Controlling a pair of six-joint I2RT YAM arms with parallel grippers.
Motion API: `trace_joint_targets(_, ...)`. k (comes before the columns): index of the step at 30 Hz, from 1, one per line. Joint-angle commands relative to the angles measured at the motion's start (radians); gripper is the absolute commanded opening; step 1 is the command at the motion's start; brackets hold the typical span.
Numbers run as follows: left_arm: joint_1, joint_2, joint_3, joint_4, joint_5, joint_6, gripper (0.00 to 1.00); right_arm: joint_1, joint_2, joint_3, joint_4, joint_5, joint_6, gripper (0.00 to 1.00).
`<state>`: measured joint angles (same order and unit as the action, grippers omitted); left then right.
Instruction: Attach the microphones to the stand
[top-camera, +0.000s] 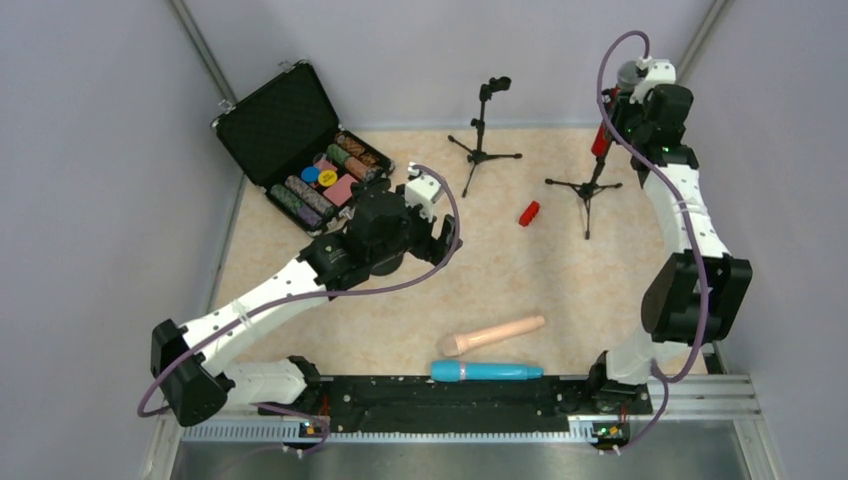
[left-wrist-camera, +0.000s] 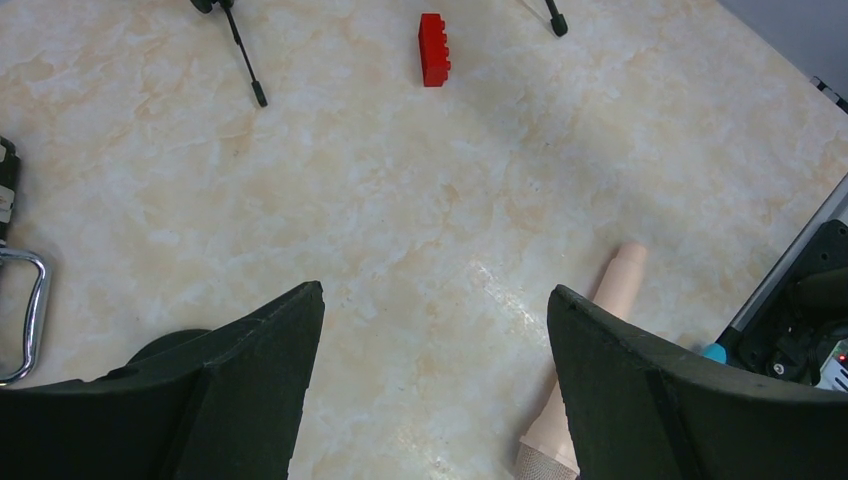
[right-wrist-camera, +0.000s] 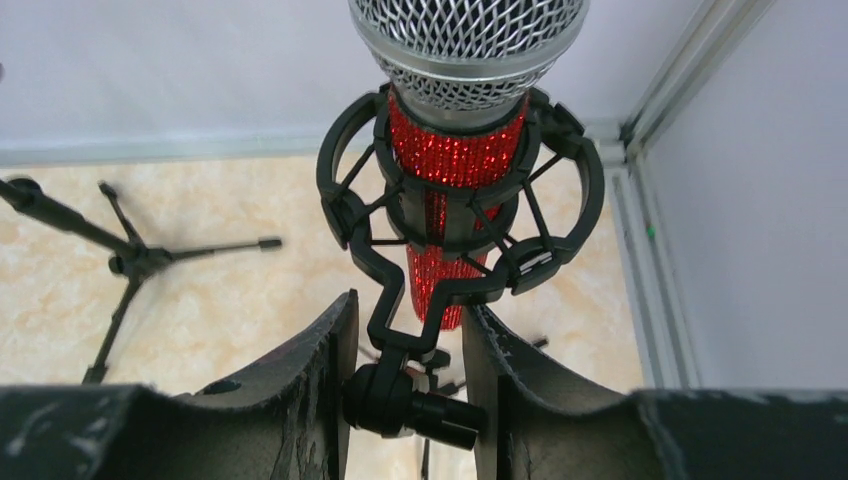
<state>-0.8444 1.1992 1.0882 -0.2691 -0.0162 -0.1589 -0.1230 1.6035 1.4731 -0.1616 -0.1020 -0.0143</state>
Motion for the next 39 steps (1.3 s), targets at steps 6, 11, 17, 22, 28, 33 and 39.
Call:
trace_joint_targets(6,-0.002,0.011,0.034,0.033,0.011,0.018,0.86,-0.006,0.089,0.054,-0.238,0.003,0.051,0.34)
trace_joint_targets(11,-0.002,0.012,0.036,0.033,0.011,0.022,0.86,-0.006,0.074,0.056,-0.253,0.011,0.065,0.41)
trace_joint_targets(17,-0.002,0.020,0.039,0.036,0.012,0.022,0.86,-0.006,0.051,0.046,-0.261,-0.006,0.077,0.65)
trace_joint_targets(22,-0.002,0.020,0.039,0.034,0.012,0.022,0.86,-0.006,0.029,0.046,-0.275,-0.014,0.096,0.75)
trace_joint_targets(28,-0.002,0.019,0.037,0.031,0.010,0.019,0.86,-0.006,-0.020,0.045,-0.292,-0.045,0.130,0.80)
trace_joint_targets(33,-0.002,0.020,0.036,0.031,0.011,0.012,0.86,-0.006,-0.073,0.030,-0.302,-0.110,0.167,0.85)
trace_joint_targets(39,-0.004,0.033,0.039,0.021,0.058,0.003,0.86,-0.006,-0.145,0.015,-0.315,-0.139,0.218,0.87)
